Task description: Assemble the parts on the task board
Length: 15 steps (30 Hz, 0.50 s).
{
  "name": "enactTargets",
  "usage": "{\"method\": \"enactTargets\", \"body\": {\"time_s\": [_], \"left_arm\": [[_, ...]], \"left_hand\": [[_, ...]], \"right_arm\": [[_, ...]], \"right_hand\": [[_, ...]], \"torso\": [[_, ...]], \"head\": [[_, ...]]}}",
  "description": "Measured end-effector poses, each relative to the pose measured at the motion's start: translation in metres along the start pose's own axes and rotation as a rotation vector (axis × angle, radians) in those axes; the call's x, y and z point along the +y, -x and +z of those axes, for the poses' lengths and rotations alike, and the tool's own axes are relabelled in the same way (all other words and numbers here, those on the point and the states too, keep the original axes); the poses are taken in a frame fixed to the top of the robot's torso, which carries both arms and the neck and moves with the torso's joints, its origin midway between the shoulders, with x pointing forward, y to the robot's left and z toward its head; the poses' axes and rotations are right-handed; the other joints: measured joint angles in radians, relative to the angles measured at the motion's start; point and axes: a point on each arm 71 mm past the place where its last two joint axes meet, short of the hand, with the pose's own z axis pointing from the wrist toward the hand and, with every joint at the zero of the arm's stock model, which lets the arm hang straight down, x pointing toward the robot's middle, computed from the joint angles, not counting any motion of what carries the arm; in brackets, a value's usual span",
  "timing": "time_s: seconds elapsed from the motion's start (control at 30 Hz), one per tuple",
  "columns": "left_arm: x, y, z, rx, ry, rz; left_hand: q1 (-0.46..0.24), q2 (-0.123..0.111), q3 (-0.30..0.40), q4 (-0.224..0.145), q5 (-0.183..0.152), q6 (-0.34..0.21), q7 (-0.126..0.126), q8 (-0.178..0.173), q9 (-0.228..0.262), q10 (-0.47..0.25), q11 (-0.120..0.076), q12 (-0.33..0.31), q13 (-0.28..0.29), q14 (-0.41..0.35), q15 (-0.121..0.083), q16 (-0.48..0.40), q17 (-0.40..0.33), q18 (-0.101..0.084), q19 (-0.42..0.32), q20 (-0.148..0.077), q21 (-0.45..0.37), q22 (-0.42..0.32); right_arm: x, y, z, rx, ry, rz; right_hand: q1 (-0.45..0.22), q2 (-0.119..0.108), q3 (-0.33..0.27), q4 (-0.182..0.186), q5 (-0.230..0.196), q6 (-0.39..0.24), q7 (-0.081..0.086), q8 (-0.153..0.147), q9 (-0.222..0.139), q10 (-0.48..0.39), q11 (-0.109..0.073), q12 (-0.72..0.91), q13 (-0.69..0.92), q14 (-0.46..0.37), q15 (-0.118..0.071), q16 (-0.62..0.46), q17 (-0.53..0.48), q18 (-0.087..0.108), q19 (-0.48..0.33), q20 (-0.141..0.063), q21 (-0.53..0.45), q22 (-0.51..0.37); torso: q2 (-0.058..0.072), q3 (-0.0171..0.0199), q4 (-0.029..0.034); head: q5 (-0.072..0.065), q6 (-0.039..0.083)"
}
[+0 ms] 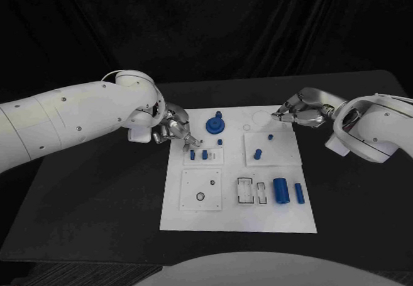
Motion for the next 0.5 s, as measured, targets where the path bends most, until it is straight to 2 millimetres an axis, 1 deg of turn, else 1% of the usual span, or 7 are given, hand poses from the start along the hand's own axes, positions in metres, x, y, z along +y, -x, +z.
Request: {"method": "enactTargets", "body": {"time_s": [0.27,0.37,0.47,0.5], "left_arm": [[0.0008,-0.0033,0.0025,0.008,0.0,-0.002],[0.0011,-0.0042,0.0032,0.011,0.001,-0.002],[0.001,-0.0048,0.0036,0.013,0.0,-0.002],[0.001,-0.0049,0.0037,0.013,0.0,-0.001]], "left_hand": [[0.0,0.0,0.003,-0.003,0.002,0.0,0.0,-0.006,-0.005,0.0,0.0,0.0,0.0,0.0,0.0,0.0,0.0,0.0,0.0,0.0,-0.004,0.0],[0.0,0.0,0.004,-0.01,0.008,0.004,0.004,-0.015,-0.013,0.0,0.0,0.0,0.0,0.0,0.0,0.0,0.0,0.0,0.0,0.0,-0.004,0.0],[0.005,0.004,0.012,-0.018,0.02,0.006,0.006,-0.024,-0.02,0.0,0.0,0.0,0.0,0.0,0.0,0.0,0.0,0.0,-0.002,0.002,-0.008,0.0],[0.007,0.001,0.012,-0.024,0.028,0.007,0.007,-0.026,-0.023,0.0,0.0,0.0,0.0,0.0,0.0,0.0,0.0,0.0,-0.004,0.003,-0.008,0.0]], "right_arm": [[-0.0001,0.0,0.0,0.0,0.0,0.0],[-0.0001,0.0,0.0,0.0,0.0,0.0],[-0.0001,0.0,0.0,0.0,0.0,0.0],[-0.0001,0.0,0.0,0.0,0.0,0.0]], "right_hand": [[0.0,0.0,0.0,0.0,0.0,0.0,0.0,0.0,0.0,0.0,0.0,0.0,0.006,-0.001,0.001,0.0,0.0,0.0,0.0,0.0,0.0,0.0],[0.0,0.0,0.0,0.0,0.0,0.0,0.0,0.0,0.0,0.0,0.0,0.0,0.006,-0.001,0.002,0.0,0.0,0.0,0.0,0.0,0.0,0.0],[0.0,0.0,0.0,0.0,0.0,0.0,0.0,0.0,0.0,-0.001,0.001,0.001,0.006,-0.002,0.002,0.0,0.0,0.0,0.0,0.0,0.0,0.0],[0.0,0.0,0.0,0.0,0.0,0.0,0.0,0.0,0.0,-0.001,0.001,0.001,0.006,-0.002,0.002,0.0,0.0,0.0,0.0,0.0,0.0,0.0]], "torso": [[0.0,0.0,0.0001],[0.0,0.0001,0.0001],[0.0,0.0002,0.0003],[0.0,0.0002,0.0003]], "head": [[0.0,0.0],[0.001,0.0],[0.001,0.0],[0.001,0.0]]}}
